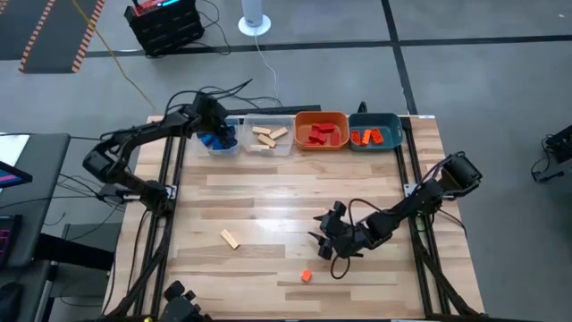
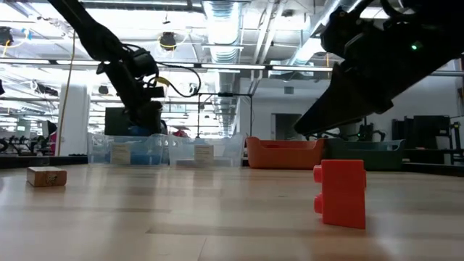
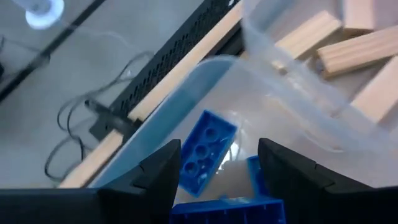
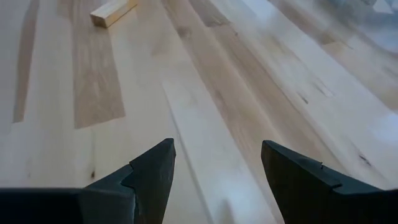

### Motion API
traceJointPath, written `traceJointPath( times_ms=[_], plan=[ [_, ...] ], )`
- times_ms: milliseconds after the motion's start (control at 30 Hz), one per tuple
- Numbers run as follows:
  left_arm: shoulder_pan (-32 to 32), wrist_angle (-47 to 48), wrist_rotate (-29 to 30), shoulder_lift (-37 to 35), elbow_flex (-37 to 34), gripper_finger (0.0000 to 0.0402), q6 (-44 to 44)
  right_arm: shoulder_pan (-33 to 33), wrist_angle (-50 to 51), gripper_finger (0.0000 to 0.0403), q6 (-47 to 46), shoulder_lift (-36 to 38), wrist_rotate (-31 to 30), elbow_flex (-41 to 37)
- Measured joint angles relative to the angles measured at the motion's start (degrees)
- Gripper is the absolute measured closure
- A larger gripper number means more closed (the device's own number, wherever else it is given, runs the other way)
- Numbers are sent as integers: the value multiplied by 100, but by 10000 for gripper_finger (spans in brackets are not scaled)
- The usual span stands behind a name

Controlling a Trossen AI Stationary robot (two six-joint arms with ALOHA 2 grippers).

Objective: Sort blocks
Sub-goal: Put the blue game piece into the left transparent bin, then put the brown block into the right transparent bin

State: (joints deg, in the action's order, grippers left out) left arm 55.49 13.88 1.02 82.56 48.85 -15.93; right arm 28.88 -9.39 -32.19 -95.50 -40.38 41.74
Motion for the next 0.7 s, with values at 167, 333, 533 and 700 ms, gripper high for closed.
traceJointPath(
  times_ms=[167,333,533,700],
  plan=[
    [100,79,57,69,-80,201,62,4,102,132,-81,0,2,0],
    [99,90,256,63,-102,201,77,-9,163,132,-82,2,4,0],
    [154,388,620,63,-102,178,96,-2,162,132,-85,4,6,0],
    [159,496,704,62,-81,128,270,-2,164,132,-87,4,7,0]
  ],
)
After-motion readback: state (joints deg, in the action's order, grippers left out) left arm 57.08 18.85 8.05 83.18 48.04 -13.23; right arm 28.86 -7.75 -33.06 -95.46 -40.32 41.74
